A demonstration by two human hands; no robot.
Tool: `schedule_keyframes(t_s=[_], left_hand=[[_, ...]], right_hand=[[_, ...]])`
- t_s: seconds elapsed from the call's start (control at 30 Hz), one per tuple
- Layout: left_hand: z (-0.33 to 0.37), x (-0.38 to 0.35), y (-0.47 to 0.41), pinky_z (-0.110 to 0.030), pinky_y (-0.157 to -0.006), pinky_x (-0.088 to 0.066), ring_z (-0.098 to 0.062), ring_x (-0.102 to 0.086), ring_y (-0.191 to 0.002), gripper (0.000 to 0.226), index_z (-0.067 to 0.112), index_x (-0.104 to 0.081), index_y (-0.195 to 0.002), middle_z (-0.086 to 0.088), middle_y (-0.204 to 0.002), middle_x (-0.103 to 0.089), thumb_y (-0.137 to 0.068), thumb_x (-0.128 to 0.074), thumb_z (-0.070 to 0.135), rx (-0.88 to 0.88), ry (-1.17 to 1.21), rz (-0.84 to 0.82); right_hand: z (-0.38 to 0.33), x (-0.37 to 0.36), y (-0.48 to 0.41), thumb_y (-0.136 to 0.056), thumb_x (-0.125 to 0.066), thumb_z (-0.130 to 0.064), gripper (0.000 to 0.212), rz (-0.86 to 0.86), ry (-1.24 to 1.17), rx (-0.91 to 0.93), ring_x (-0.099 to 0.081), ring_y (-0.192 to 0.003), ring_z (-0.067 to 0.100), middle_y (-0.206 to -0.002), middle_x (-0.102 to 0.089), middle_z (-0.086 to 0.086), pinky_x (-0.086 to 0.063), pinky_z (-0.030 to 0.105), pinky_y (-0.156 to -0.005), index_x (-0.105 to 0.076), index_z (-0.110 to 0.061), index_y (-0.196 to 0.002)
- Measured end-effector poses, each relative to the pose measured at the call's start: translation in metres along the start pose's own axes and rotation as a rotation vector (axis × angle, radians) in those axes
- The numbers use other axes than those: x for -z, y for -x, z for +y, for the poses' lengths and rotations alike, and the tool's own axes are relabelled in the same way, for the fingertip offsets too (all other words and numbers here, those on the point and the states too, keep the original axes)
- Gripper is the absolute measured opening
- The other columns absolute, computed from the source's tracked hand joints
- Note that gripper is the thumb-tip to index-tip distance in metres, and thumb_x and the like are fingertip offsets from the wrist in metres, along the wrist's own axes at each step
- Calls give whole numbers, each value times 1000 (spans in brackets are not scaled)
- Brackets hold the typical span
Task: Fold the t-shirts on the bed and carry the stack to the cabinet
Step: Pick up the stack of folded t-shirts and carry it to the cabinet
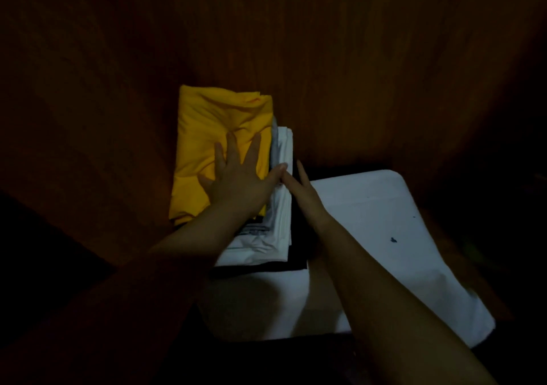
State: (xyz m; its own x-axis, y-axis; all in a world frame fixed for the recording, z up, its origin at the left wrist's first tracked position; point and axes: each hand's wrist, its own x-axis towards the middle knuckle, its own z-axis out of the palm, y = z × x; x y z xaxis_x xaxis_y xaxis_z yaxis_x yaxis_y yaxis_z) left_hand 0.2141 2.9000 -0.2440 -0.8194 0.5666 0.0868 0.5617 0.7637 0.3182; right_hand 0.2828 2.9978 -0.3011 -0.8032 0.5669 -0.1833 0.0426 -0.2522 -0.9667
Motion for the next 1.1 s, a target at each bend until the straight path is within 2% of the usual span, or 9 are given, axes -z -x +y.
schedule_keyframes(t_s=[0.07,0.13,0.23,0.33,0.43,0.63,0.77,0.9,1.1], left_hand=[[-5,11,-4,-56,-105,-18,-27,-10,-141,70,39,-5,-147,-2,-156,-11,-87,-26,68,-19,-45,148],[-10,22,-14,-49,-97,-27,-31,-28,-130,58,33,-23,-145,-8,-146,-33,-93,-32,56,-76,-116,342],[-18,32,-34,-53,-102,-21,-31,-28,-131,42,29,-45,-135,-10,-143,-36,-95,-39,41,-161,-190,452],[-27,38,-56,-60,-108,-9,-28,-11,-142,40,37,-41,-137,-7,-154,-19,-97,-35,43,-215,-231,373],[-40,38,-73,-61,-108,-18,-26,-12,-143,46,42,-26,-143,-3,-156,-18,-97,-24,48,-239,-195,220],[-41,24,-78,-58,-108,-15,-24,-8,-144,52,45,-17,-144,1,-157,-13,-94,-23,58,-169,-177,96],[-38,36,-78,-58,-108,-16,-25,-10,-143,53,43,-20,-144,-3,-156,-15,-93,-26,58,-174,-169,34],[-26,49,-72,-59,-109,-11,-23,-8,-143,50,40,-24,-143,-3,-156,-14,-95,-24,55,-142,-166,65],[-19,44,-38,-60,-111,-2,-22,11,-144,54,40,0,-147,-1,-157,13,-97,-18,53,-112,-235,-49]], right_hand=[[-4,-4,3,-82,-62,-46,85,-2,99,81,-37,-133,16,-153,-27,-3,-37,33,-106,-13,-32,-149],[-9,-8,8,-77,-66,-48,92,-9,213,165,-22,-141,14,-157,-14,-7,-27,41,-114,-11,-33,-150],[-25,-13,11,-81,-66,-45,91,-14,280,257,-10,-144,12,-158,-1,-7,-20,33,-112,-7,-36,-149],[-44,-28,6,-78,-64,-54,92,-24,371,250,-2,-145,18,-159,6,-5,-19,40,-112,-4,-44,-147],[-42,-45,-1,-72,-67,-60,99,-74,762,222,8,-144,31,-157,13,-5,-11,61,-112,1,-50,-144],[-31,-26,-11,-76,-70,-50,96,-98,792,228,2,-144,29,-158,6,0,-7,47,-116,-5,-44,-146],[-36,-29,-9,-74,-68,-57,98,-88,901,208,4,-144,32,-158,8,-2,-11,58,-113,-1,-47,-145],[-40,-37,-1,-78,-55,-67,93,13,1198,300,9,-144,31,-158,12,-5,-2,65,-109,4,-45,-146],[-57,-40,14,-80,-43,-74,91,-24,1387,69,7,-144,32,-158,9,-4,3,66,-107,9,-41,-146]])
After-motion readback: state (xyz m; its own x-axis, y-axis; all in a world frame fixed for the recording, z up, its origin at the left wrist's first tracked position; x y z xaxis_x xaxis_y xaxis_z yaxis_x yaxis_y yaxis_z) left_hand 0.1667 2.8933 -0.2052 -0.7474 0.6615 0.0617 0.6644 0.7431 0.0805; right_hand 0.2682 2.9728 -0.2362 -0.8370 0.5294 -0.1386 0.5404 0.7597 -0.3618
